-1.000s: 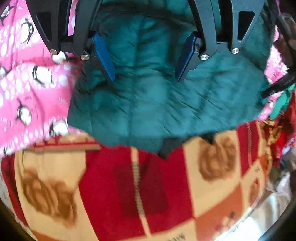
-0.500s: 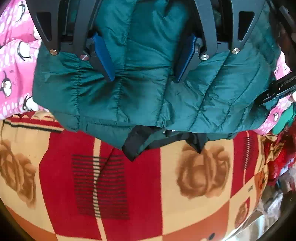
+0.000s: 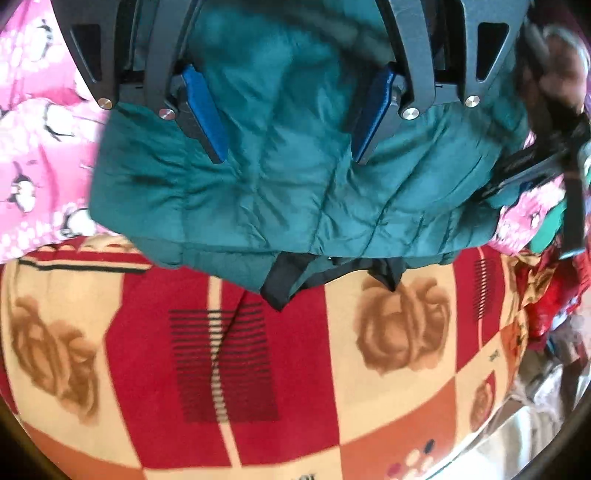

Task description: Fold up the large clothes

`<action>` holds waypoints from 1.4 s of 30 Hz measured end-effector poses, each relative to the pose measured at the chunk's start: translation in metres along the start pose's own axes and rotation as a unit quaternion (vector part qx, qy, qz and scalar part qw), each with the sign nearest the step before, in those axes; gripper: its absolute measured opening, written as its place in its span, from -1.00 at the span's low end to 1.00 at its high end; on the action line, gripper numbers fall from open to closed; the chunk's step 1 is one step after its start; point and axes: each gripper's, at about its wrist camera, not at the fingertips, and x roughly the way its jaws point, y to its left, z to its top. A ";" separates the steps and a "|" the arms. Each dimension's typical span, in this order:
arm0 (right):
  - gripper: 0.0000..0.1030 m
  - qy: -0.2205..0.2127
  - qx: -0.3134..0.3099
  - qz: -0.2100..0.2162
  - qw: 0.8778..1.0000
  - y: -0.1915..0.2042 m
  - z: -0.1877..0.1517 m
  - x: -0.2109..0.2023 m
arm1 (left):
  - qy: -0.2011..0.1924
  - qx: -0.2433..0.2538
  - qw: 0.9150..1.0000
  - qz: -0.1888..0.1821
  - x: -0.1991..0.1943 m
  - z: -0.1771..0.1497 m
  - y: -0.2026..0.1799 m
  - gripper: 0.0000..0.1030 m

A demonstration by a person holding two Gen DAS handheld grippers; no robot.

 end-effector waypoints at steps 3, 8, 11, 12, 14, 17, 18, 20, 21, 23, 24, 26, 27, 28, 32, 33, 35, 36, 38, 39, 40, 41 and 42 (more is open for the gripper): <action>0.30 0.015 -0.006 -0.017 1.000 -0.012 -0.016 -0.008 | -0.001 0.000 1.000 0.000 0.000 0.000 -0.001 0.39; 0.31 0.029 0.007 -0.019 0.999 -0.029 -0.034 0.002 | -0.003 0.006 1.000 0.002 0.001 -0.001 -0.003 0.44; 0.31 0.037 0.010 -0.021 0.999 -0.027 -0.042 0.017 | -0.005 0.009 1.000 0.004 0.001 -0.002 -0.004 0.46; 0.32 0.036 0.011 -0.023 0.999 -0.027 -0.042 0.019 | -0.006 0.010 1.000 0.005 0.001 -0.002 -0.004 0.47; 0.32 0.037 0.011 -0.025 0.999 -0.025 -0.041 0.018 | -0.007 0.011 1.000 0.006 0.001 -0.002 -0.004 0.47; 0.31 0.031 0.020 -0.021 0.999 -0.027 -0.039 0.004 | -0.008 0.010 1.000 0.004 0.001 -0.003 -0.004 0.47; 0.31 0.025 0.024 -0.019 0.999 -0.028 -0.040 -0.003 | -0.008 0.010 1.000 0.004 0.000 -0.003 -0.003 0.47; 0.31 0.013 0.028 -0.018 0.999 -0.029 -0.040 -0.016 | -0.010 0.011 1.000 0.005 0.000 -0.002 -0.004 0.47; 0.31 0.007 0.028 -0.021 0.999 -0.029 -0.042 -0.021 | -0.010 0.012 1.000 0.006 0.000 -0.003 -0.003 0.48; 0.31 0.000 0.027 -0.030 0.999 -0.029 -0.045 -0.027 | -0.012 0.013 1.000 0.009 -0.001 -0.002 -0.004 0.48; 0.31 0.002 0.024 -0.035 0.999 -0.029 -0.047 -0.025 | -0.013 0.013 1.000 0.009 -0.003 -0.003 -0.004 0.48; 0.31 0.020 0.026 -0.046 0.998 -0.032 -0.051 -0.014 | -0.015 0.012 1.000 0.007 -0.006 -0.004 -0.004 0.48; 0.32 0.029 0.030 -0.044 0.998 -0.034 -0.054 -0.007 | -0.016 0.012 1.000 0.006 -0.008 -0.004 -0.003 0.48; 0.32 0.036 0.030 -0.042 0.998 -0.034 -0.056 0.000 | -0.016 0.013 1.000 0.006 -0.011 -0.004 -0.002 0.48; 0.34 0.036 0.025 -0.053 0.998 -0.030 -0.055 0.000 | -0.016 0.021 1.000 0.010 -0.026 -0.008 0.001 0.48; 0.34 0.035 0.028 -0.055 0.997 -0.030 -0.055 -0.003 | -0.015 0.023 1.000 0.011 -0.031 -0.009 0.003 0.48; 0.33 0.027 0.035 -0.053 0.998 -0.028 -0.055 -0.014 | -0.018 0.025 0.999 0.008 -0.041 -0.013 0.006 0.48; 0.33 0.022 0.036 -0.050 0.998 -0.026 -0.056 -0.021 | -0.020 0.027 0.999 0.009 -0.047 -0.015 0.008 0.48; 0.33 0.016 0.033 -0.050 0.998 -0.021 -0.057 -0.029 | -0.023 0.031 0.999 0.012 -0.056 -0.021 0.010 0.48; 0.33 0.014 0.031 -0.051 0.998 -0.019 -0.059 -0.033 | -0.024 0.033 0.999 0.012 -0.061 -0.025 0.011 0.48; 0.33 0.013 0.029 -0.049 0.998 -0.016 -0.061 -0.038 | -0.025 0.035 0.999 0.012 -0.065 -0.028 0.012 0.48; 0.33 0.013 0.029 -0.048 0.998 -0.015 -0.062 -0.040 | -0.025 0.036 0.999 0.013 -0.069 -0.032 0.013 0.48; 0.33 0.015 0.029 -0.047 0.998 -0.013 -0.064 -0.042 | -0.024 0.036 0.999 0.014 -0.072 -0.035 0.014 0.48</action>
